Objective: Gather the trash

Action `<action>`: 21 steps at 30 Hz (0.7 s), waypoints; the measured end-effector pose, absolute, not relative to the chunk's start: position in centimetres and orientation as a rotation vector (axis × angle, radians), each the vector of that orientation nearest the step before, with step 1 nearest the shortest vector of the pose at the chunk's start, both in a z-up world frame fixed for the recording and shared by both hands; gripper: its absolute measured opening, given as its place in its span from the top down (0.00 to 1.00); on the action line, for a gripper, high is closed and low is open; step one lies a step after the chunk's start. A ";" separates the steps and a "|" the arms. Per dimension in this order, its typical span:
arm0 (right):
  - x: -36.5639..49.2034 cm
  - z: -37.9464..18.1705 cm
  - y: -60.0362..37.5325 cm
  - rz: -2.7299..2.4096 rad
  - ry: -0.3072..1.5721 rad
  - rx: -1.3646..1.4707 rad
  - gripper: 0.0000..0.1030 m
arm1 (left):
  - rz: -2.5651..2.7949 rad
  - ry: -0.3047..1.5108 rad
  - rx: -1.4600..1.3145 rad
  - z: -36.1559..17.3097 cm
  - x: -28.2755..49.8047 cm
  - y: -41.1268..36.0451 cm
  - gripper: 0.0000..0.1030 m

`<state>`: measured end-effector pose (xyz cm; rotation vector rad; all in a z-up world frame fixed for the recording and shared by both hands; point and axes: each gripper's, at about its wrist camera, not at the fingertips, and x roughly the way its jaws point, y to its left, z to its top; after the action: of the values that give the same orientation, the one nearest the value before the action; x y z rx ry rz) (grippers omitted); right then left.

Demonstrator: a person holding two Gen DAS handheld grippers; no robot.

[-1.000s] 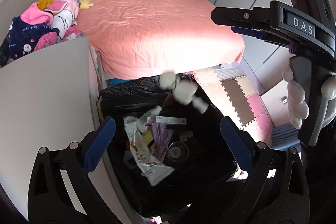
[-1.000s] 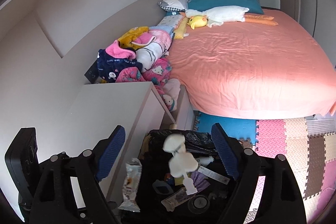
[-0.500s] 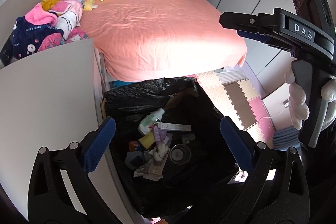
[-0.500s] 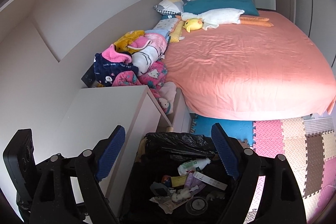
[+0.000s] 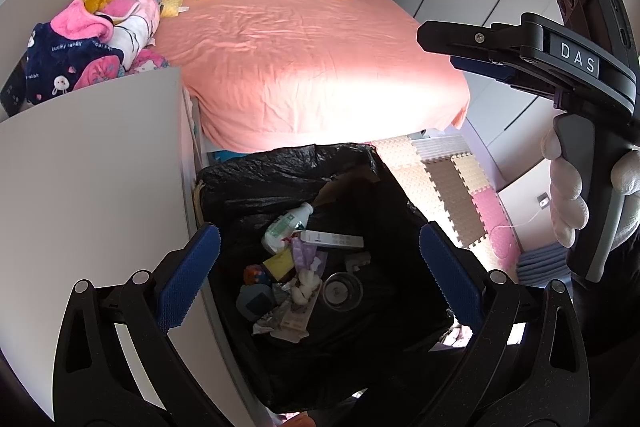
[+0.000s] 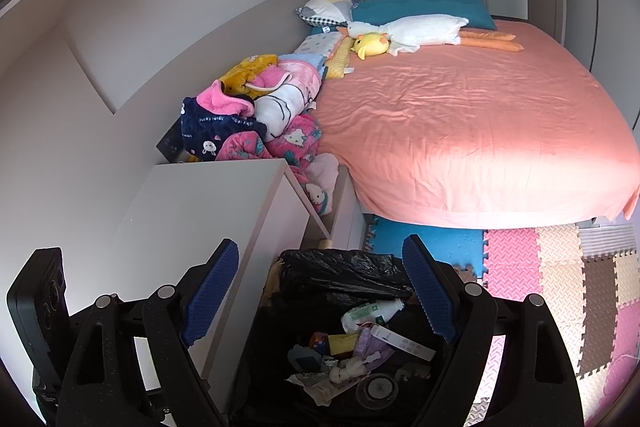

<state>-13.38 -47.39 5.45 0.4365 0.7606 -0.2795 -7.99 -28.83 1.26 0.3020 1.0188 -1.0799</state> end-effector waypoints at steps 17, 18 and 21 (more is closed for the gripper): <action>-13.1 5.3 -46.5 -0.276 0.765 0.432 0.18 | -1.047 1.025 0.289 1.0 -7.5 -28.3 0.06; -13.1 5.3 -46.4 -0.276 0.767 0.432 0.18 | -1.048 1.025 0.289 1.0 -7.5 -28.3 0.06; -13.0 5.1 -46.1 -0.274 0.770 0.430 0.18 | -1.055 1.023 0.292 1.0 -7.6 -28.4 0.06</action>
<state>-12.99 -46.15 5.06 0.4302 0.7697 -0.2739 -7.56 -28.38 1.00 0.2921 1.0225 -1.0550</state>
